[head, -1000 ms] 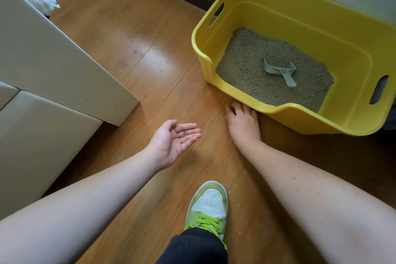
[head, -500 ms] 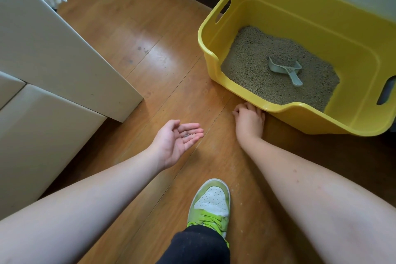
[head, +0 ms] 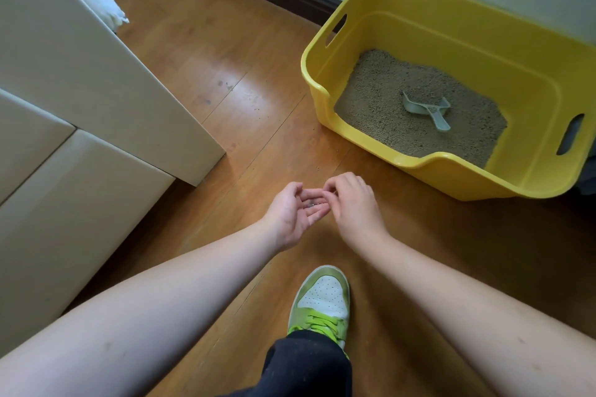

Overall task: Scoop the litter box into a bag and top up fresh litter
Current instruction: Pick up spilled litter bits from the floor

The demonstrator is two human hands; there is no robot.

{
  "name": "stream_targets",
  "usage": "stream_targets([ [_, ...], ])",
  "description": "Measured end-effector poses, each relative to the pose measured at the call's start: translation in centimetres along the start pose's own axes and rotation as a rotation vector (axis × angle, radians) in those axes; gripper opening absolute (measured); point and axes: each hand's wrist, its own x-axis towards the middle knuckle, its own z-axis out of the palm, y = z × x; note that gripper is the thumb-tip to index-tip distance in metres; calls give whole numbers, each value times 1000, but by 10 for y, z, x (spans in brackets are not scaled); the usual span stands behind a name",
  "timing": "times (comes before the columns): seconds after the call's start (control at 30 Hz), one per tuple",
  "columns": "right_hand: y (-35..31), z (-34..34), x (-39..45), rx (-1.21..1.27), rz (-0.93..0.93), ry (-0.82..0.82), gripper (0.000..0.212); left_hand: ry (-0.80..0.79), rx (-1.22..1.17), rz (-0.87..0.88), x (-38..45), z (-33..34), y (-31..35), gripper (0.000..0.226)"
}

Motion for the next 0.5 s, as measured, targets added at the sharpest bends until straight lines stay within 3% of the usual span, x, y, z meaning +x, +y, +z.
stream_targets([
  [0.2,3,-13,-15,-43,-9,21,11,-14,-45,-11,-4,17,-14,49],
  [0.37,22,-20,-15,37,156,144,10,24,107,-13,-7,14,-18,57],
  [0.5,36,-11,-11,58,265,92,12,61,110,-7,-12,0,-13,55],
])
